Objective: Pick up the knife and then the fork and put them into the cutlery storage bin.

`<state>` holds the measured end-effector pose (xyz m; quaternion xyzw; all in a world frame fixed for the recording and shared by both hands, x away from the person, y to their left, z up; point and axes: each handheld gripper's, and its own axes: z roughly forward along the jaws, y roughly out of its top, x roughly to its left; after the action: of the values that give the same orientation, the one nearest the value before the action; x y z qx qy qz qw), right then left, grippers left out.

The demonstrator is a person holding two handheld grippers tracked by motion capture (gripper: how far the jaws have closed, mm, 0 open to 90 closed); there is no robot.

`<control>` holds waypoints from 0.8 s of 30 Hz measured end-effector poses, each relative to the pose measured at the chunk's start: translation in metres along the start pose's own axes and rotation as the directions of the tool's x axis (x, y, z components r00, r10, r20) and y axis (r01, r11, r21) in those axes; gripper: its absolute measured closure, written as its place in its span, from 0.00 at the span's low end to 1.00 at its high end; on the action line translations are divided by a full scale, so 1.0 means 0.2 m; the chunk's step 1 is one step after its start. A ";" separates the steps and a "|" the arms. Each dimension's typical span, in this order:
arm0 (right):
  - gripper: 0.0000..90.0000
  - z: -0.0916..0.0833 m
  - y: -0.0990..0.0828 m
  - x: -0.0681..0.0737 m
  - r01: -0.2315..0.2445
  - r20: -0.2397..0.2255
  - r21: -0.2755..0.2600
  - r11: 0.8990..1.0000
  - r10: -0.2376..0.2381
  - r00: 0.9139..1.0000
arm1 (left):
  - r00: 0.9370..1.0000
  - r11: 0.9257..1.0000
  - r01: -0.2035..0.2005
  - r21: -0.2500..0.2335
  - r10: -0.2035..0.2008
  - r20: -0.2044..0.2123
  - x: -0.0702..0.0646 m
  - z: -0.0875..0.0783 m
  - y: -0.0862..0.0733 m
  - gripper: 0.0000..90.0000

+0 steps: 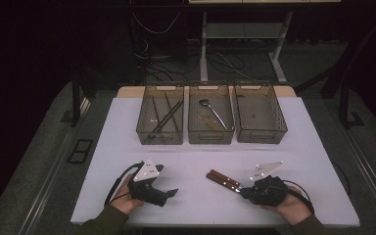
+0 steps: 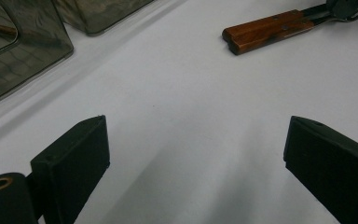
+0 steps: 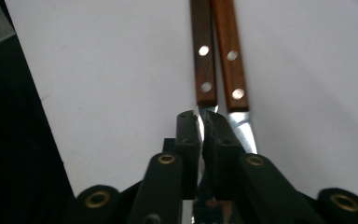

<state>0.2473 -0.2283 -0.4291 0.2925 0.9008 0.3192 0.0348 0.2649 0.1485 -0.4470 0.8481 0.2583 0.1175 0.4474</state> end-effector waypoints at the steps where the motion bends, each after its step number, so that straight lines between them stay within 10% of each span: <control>1: 0.91 -0.01 0.00 -0.01 0.000 0.004 -0.016 1.000 0.000 1.000 | 1.000 1.000 0.003 -0.002 -0.003 0.000 0.00 0.00 0.00 0.07; 24: 0.82 0.09 0.06 -0.12 0.007 0.014 -0.081 0.997 -0.006 1.000 | 1.000 1.000 0.006 -0.003 -0.006 -0.001 0.00 0.01 0.00 0.07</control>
<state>0.2769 -0.2238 -0.4396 0.2899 0.8879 0.3532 0.0536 0.2650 0.1476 -0.4476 0.8467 0.2608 0.1170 0.4488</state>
